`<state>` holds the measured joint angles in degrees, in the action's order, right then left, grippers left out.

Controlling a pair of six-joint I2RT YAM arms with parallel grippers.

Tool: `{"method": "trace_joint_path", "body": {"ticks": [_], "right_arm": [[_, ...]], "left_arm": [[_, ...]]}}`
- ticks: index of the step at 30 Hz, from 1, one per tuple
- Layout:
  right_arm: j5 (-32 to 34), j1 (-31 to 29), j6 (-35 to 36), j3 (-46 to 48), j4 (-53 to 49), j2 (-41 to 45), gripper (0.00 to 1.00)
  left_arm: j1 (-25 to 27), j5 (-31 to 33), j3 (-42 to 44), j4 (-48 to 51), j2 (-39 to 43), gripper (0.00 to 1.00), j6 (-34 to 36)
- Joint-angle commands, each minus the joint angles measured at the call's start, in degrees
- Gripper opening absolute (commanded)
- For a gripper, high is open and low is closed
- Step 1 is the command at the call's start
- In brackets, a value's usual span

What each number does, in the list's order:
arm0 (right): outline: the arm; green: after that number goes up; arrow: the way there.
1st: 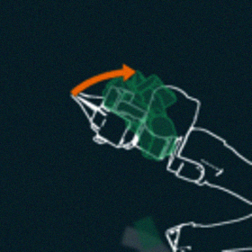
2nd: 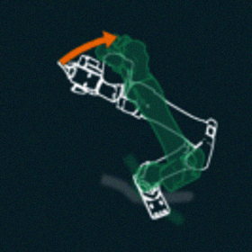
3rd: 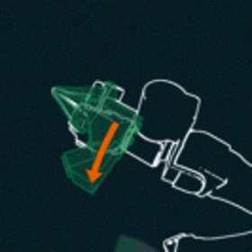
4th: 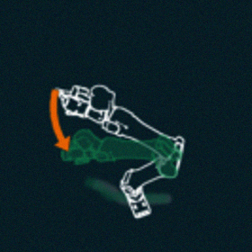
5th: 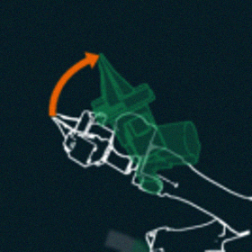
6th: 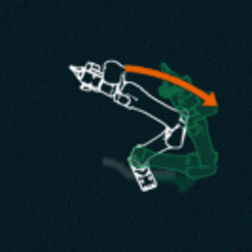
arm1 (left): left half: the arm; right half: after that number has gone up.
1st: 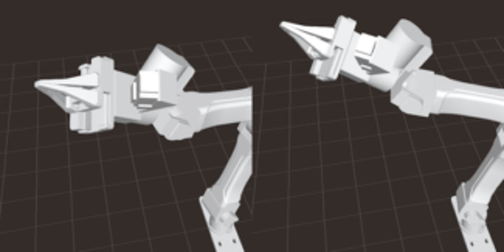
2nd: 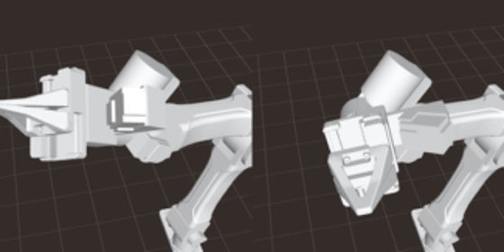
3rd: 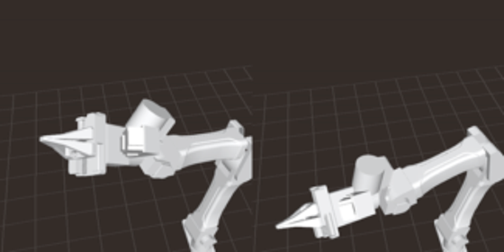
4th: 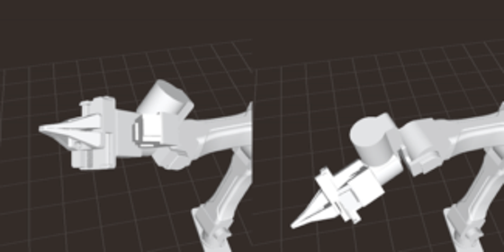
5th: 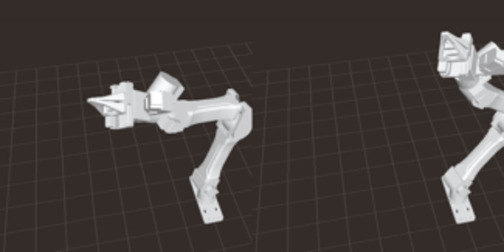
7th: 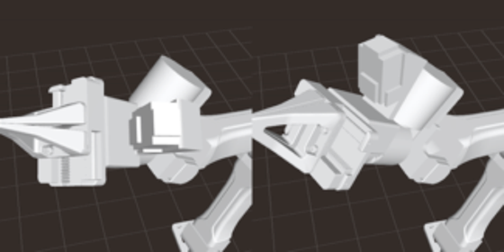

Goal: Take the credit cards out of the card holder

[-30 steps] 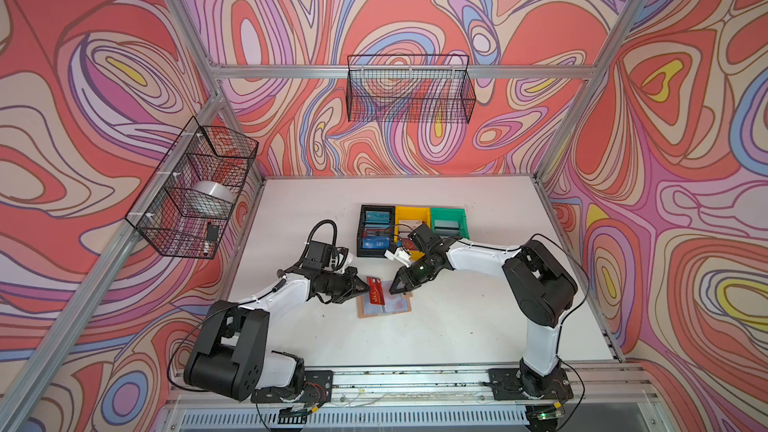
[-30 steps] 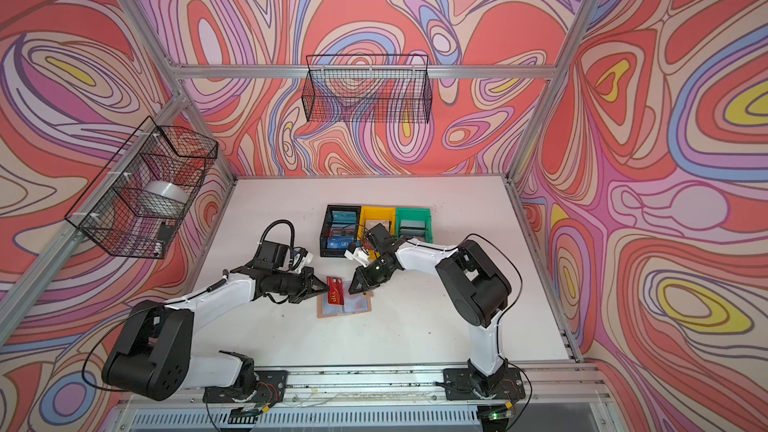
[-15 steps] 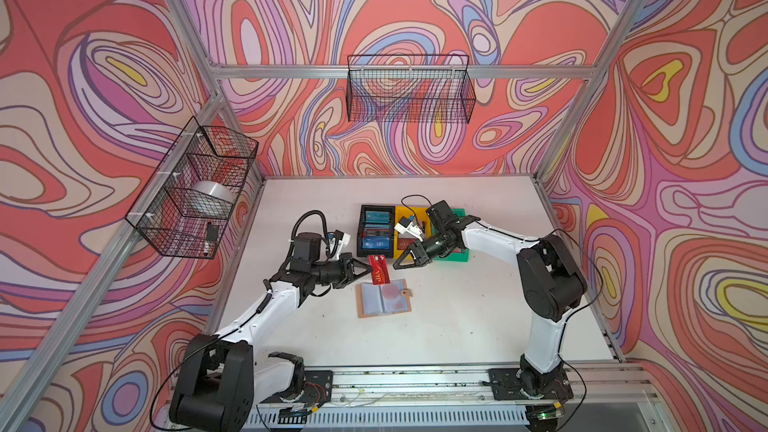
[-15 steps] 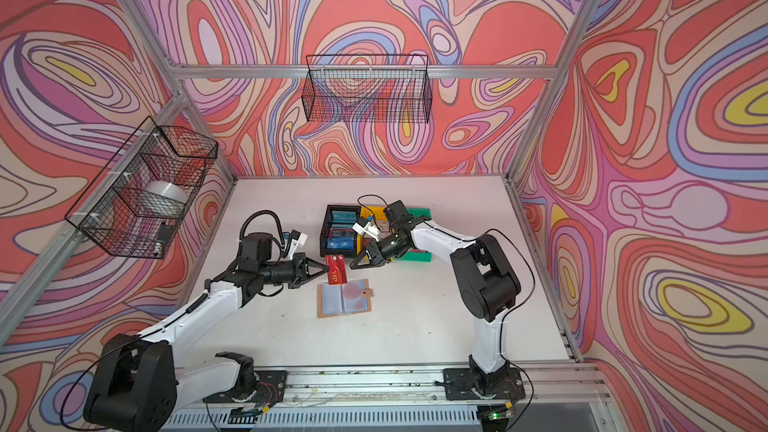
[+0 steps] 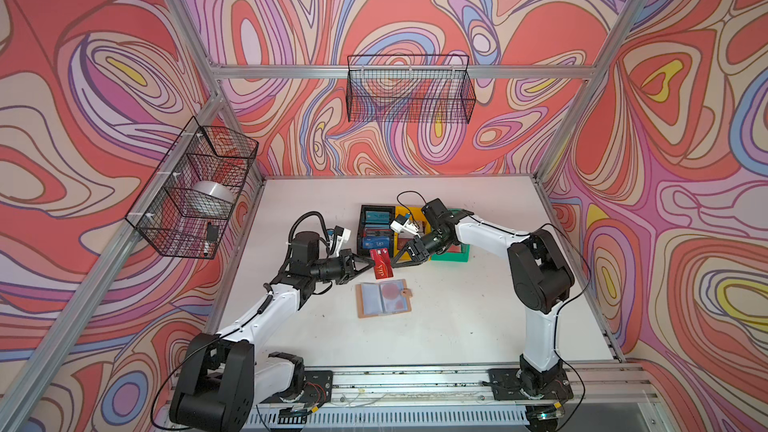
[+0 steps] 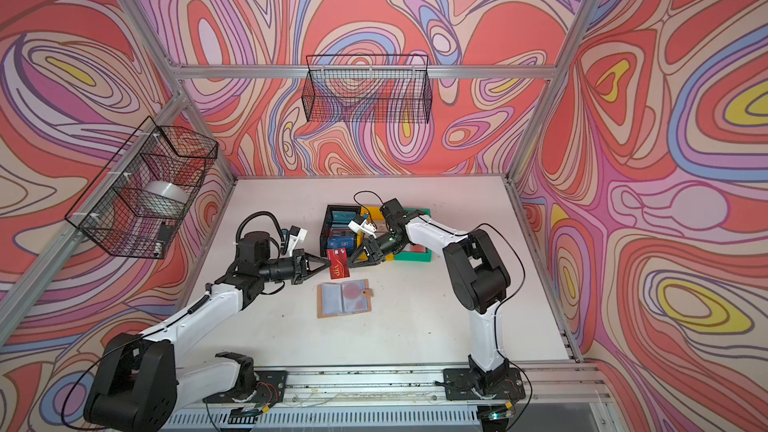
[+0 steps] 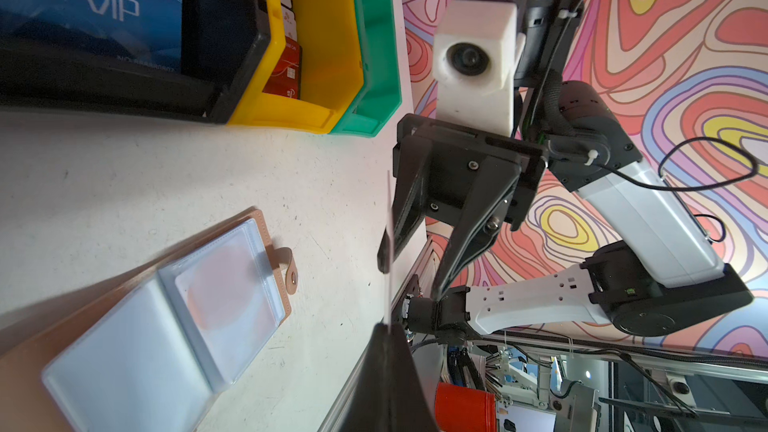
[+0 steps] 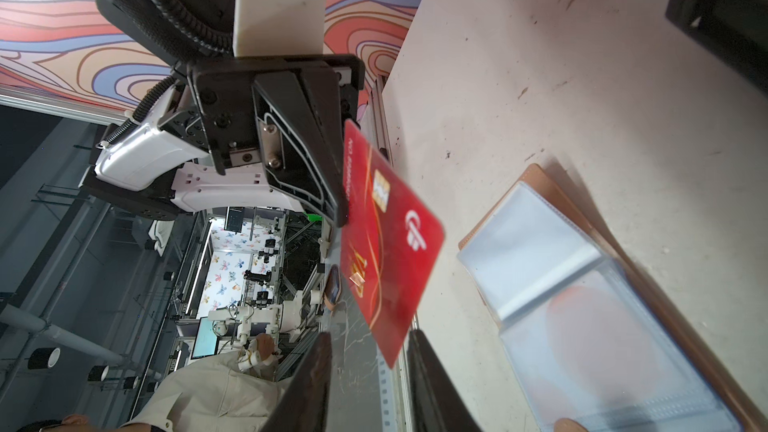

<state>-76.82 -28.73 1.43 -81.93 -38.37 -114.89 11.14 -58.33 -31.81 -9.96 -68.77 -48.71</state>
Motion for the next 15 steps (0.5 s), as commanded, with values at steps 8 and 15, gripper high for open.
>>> {"method": "trace_joint_path", "body": {"ticks": [8, 15], "right_arm": [[-1.3, -0.1, 1.5, -2.0, -0.7, -1.8, 0.35], [-2.5, -0.2, 1.0, -5.0, -0.4, -3.9, 0.33]], "left_arm": [[-0.3, -1.3, 1.4, -4.8, 0.6, 0.0, -2.3], [-0.3, -1.2, 1.7, -5.2, 0.3, 0.0, -2.4]]}}
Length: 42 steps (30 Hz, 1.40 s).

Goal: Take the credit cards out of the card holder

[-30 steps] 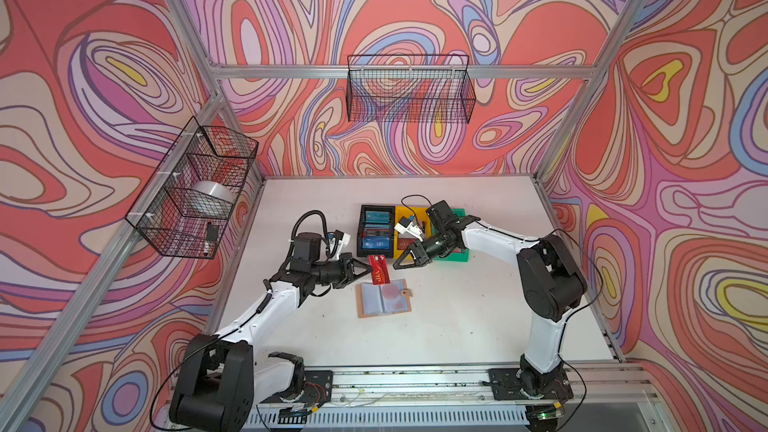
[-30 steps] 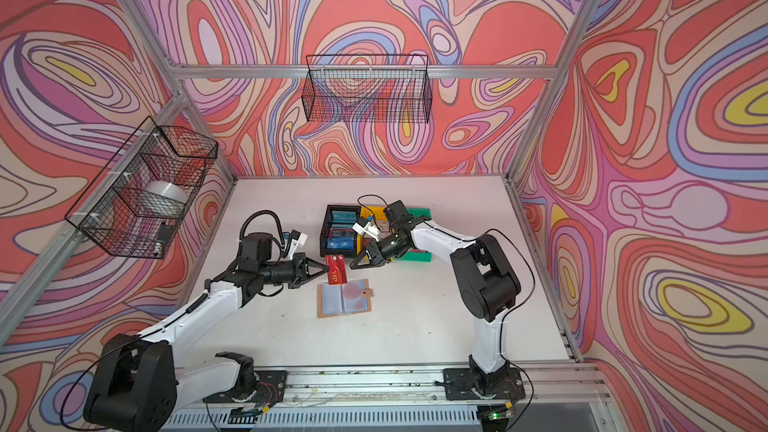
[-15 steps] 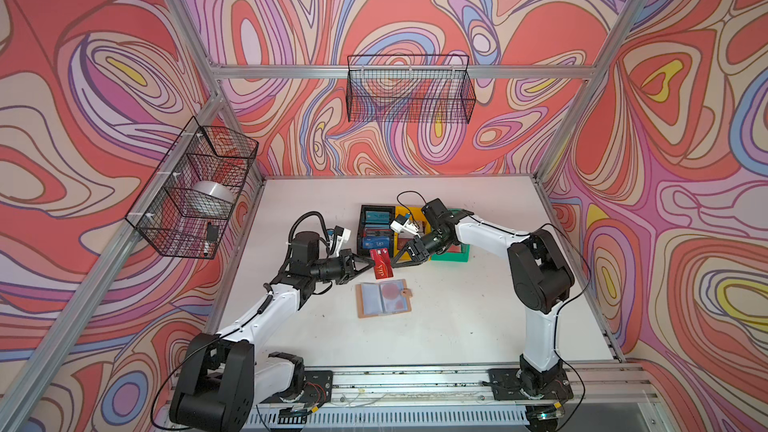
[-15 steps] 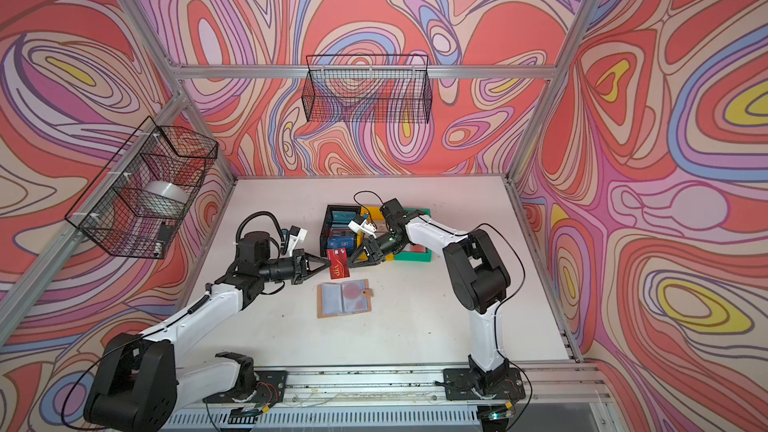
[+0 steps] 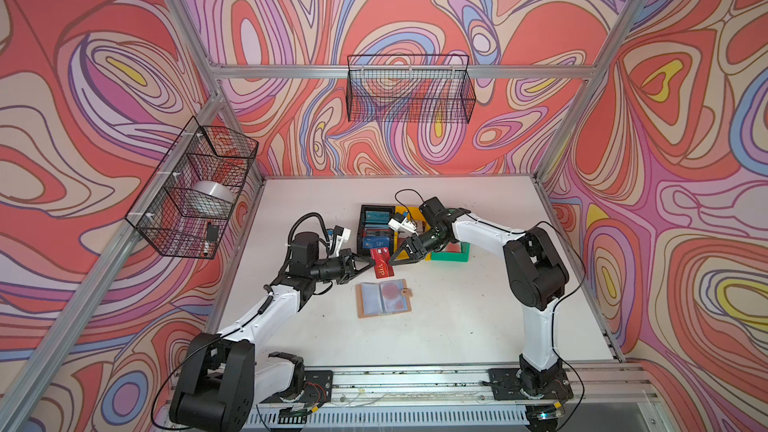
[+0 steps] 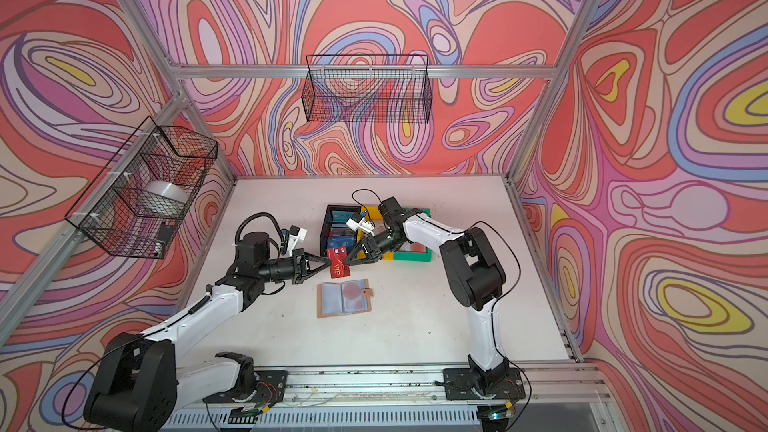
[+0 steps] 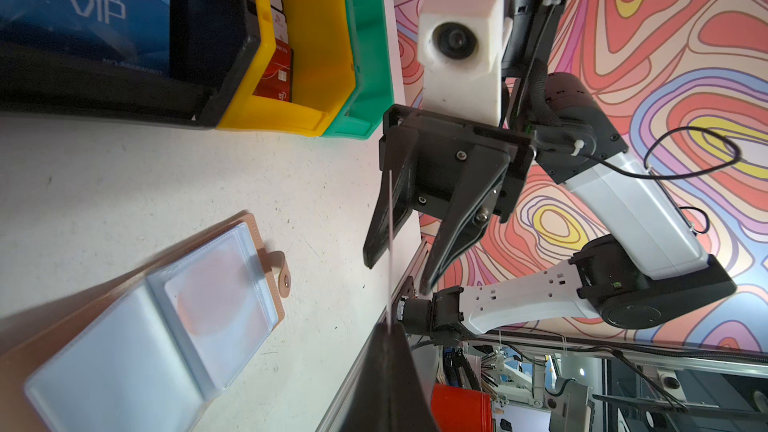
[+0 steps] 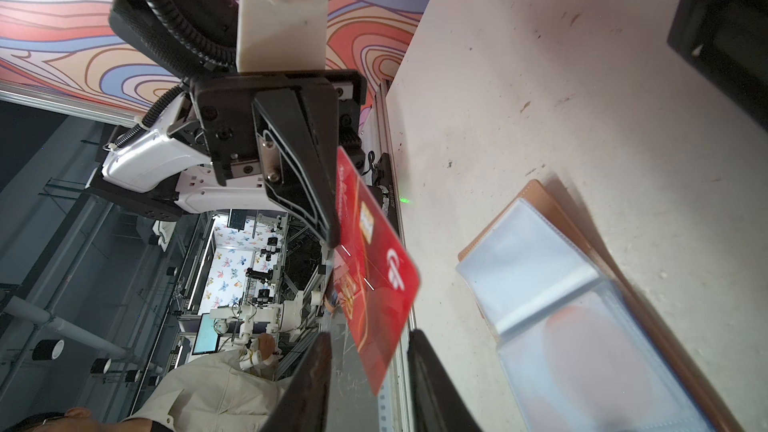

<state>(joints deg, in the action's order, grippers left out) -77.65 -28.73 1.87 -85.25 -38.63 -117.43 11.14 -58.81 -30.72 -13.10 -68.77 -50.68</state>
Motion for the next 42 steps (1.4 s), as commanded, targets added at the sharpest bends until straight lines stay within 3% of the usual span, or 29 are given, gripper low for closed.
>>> {"method": "trace_joint_path", "body": {"ticks": [1, 24, 32, 42], "right_arm": [[-2.0, -0.1, 0.4, -2.0, -0.1, -1.6, 0.32], [-4.4, -0.2, 1.1, -1.8, -0.5, -1.7, 0.15], [-4.8, -0.6, 4.4, -2.3, -4.3, -1.8, 0.14], [-2.9, -0.6, 10.5, -5.7, -12.7, -2.6, 0.0]], "left_arm": [[-0.3, -0.6, 0.7, -2.2, 0.3, 0.0, -0.5], [-0.3, -0.4, 2.6, -4.3, -0.9, 0.0, -1.7], [-0.3, -0.1, 2.3, -4.5, -1.1, 0.0, -2.1], [-0.3, -1.1, 2.6, -3.6, -1.1, 0.0, -1.5]]}}
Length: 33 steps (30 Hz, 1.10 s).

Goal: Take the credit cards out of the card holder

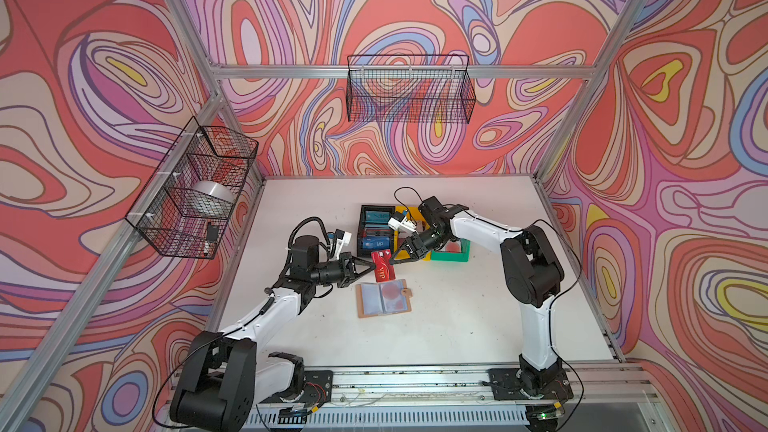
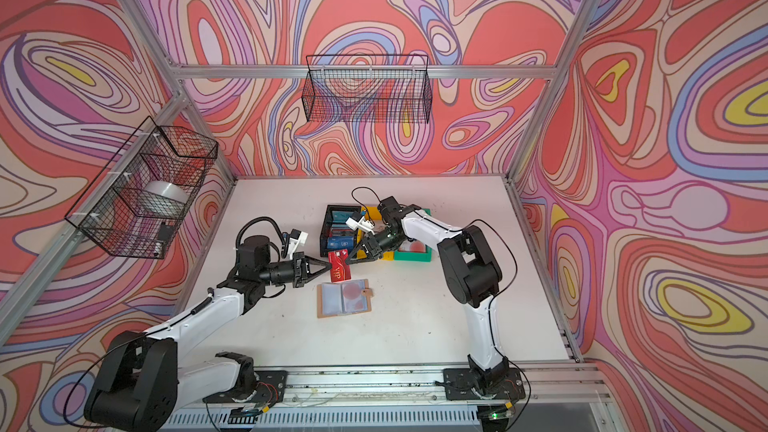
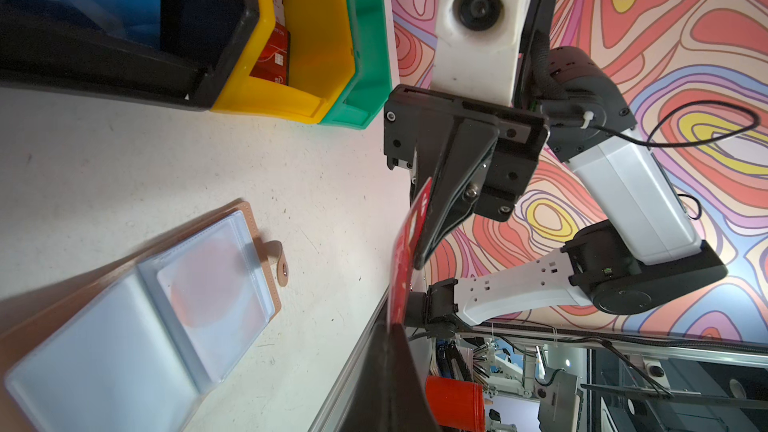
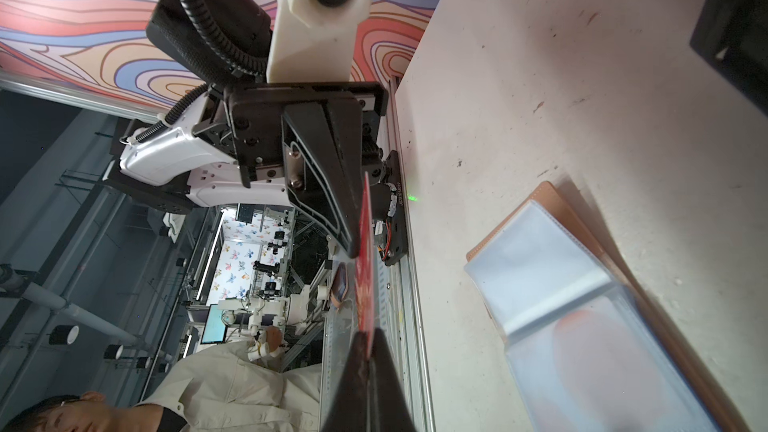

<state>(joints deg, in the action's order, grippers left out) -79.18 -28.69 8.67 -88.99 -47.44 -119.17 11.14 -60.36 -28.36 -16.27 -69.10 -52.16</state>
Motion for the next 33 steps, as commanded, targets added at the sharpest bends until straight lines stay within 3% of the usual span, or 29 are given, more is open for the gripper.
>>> {"method": "trace_joint_path", "body": {"ticks": [1, 5, 10, 13, 19, 22, 25, 29, 33], "right_arm": [[-1.4, -0.7, 4.0, -2.2, -4.5, -0.9, 0.0], [-0.5, -0.7, 6.3, -4.1, -7.8, -1.3, 0.0], [3.2, -0.5, 13.3, -8.8, -17.1, -3.0, 0.0], [6.0, 0.1, 15.0, -11.4, -20.2, -3.4, 0.0], [14.6, 1.0, 18.1, -18.6, -27.4, -4.9, 0.0], [22.3, 1.3, 18.6, -22.3, -30.8, -5.4, 0.0], [34.9, 1.4, 16.2, -26.6, -32.9, -5.8, 0.0], [46.1, 1.7, 18.9, -34.4, -37.4, -7.1, 0.0], [52.5, 1.9, 21.2, -42.3, -39.6, -8.6, 0.0]], "left_arm": [[-0.3, 0.5, 0.2, -0.4, -0.8, 0.0, 0.0], [-0.4, 0.4, 0.3, -0.1, -0.6, 0.0, 0.3], [-0.3, 1.0, 0.1, 5.1, 1.0, 0.27, 3.7], [-0.3, 1.5, -0.6, 10.1, 2.4, 0.34, 6.6], [-0.4, 1.5, -3.5, 14.6, 2.4, 0.3, 9.7], [-0.4, 1.5, -4.4, 15.9, 1.5, 0.29, 11.0], [-0.4, 0.9, -5.1, 16.8, 0.7, 0.29, 12.0], [-0.5, 0.7, -5.9, 17.3, -0.3, 0.29, 12.9], [-0.6, 0.4, -6.6, 17.3, -1.4, 0.29, 13.2]]}}
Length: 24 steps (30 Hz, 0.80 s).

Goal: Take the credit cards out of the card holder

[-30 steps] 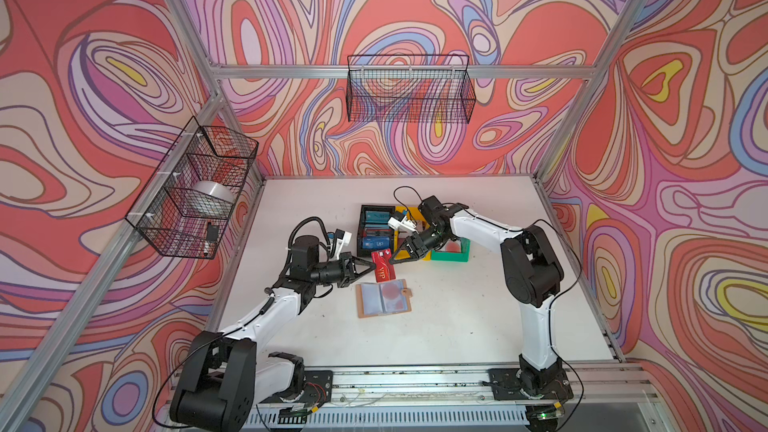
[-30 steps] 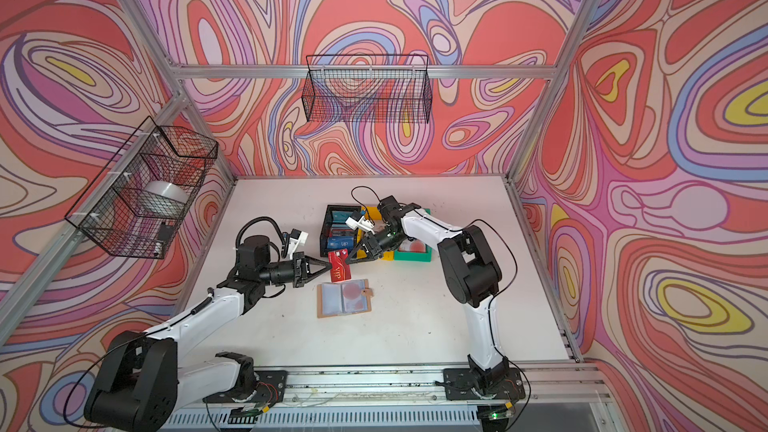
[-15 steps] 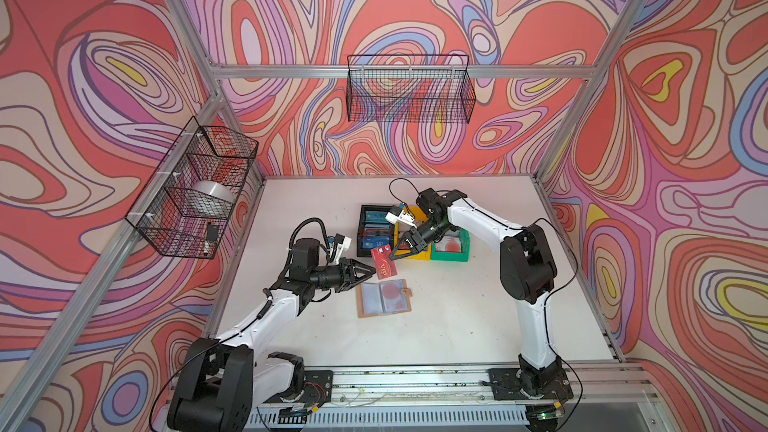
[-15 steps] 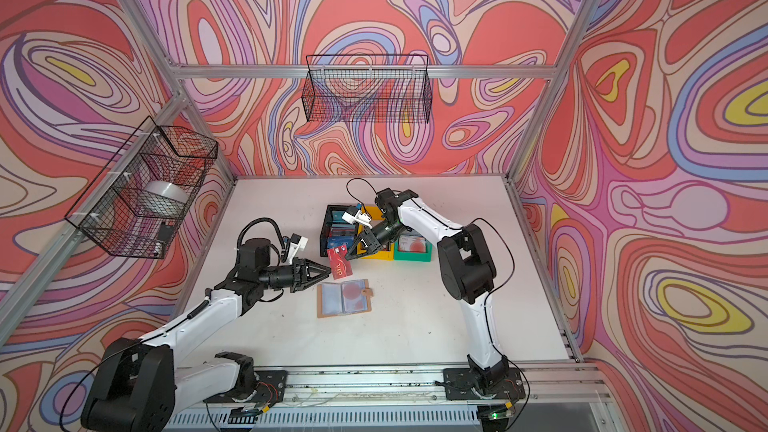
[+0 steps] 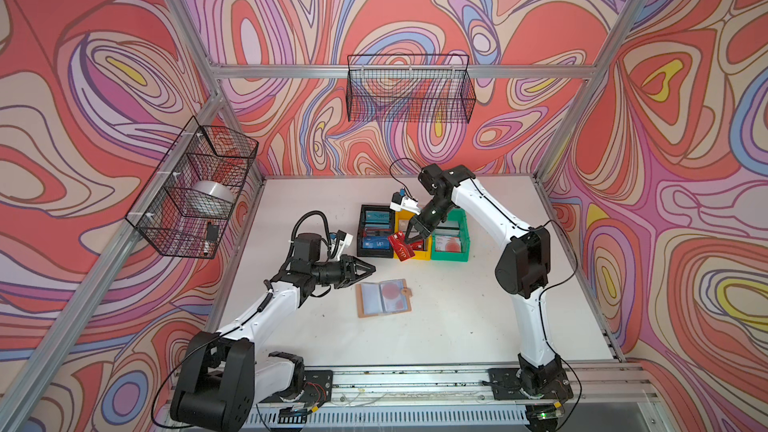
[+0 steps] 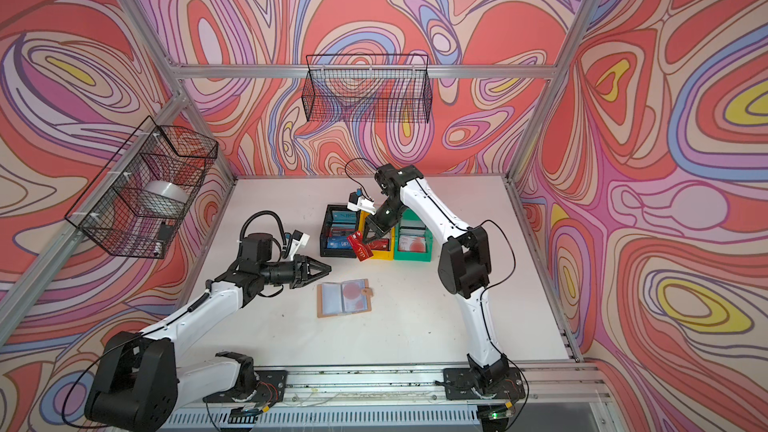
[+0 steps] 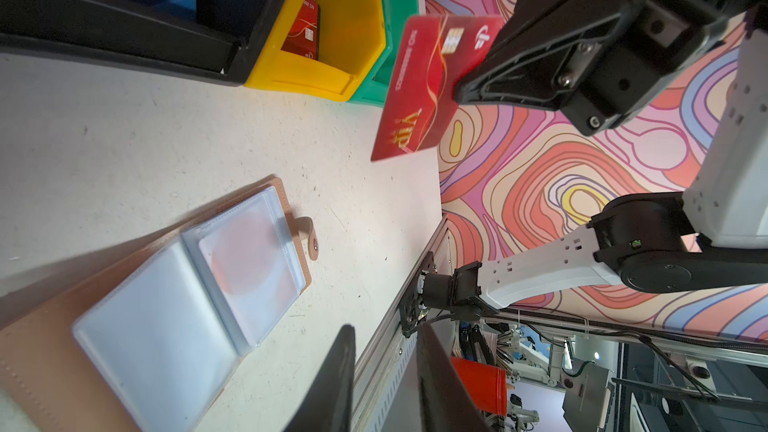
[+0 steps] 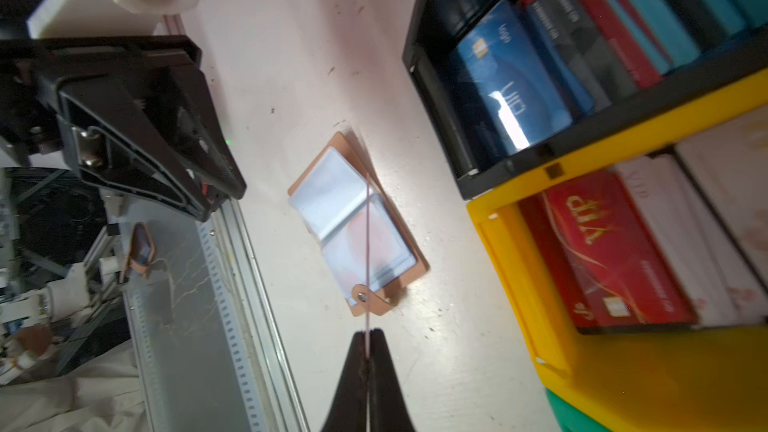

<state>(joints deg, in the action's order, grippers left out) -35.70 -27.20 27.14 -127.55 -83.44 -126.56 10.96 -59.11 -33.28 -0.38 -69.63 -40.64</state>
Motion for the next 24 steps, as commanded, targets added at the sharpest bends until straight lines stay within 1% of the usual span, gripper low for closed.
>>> {"method": "trace_joint_path", "body": {"ticks": [1, 3, 5, 11, 16, 24], "right_arm": [[10.0, 0.4, 3.4, -5.4, -4.0, -1.6, 0.0], [12.2, 0.4, 5.3, -7.7, -3.7, -2.0, 0.0], [15.2, 0.3, 7.7, -7.8, -2.4, -2.0, 0.0], [23.8, -0.6, 14.6, -3.7, 1.7, -0.8, 0.0], [31.1, -2.4, 17.4, -1.1, 5.1, -1.0, 0.0], [34.0, -5.3, 20.9, 0.0, 6.7, -2.8, 0.0]], "left_arm": [[-0.4, -0.7, -1.8, 1.3, -1.2, 0.28, 1.8], [-0.4, -1.0, -2.0, 0.9, -2.0, 0.28, 1.9], [-0.4, -1.4, -2.1, 0.0, -3.0, 0.28, 1.5], [-0.4, -2.0, -2.1, -2.1, -4.9, 0.28, 0.9], [-0.4, -2.0, -2.1, -2.2, -4.9, 0.28, 0.8], [-0.5, -1.7, -1.5, -3.0, -4.4, 0.28, 0.2]]}}
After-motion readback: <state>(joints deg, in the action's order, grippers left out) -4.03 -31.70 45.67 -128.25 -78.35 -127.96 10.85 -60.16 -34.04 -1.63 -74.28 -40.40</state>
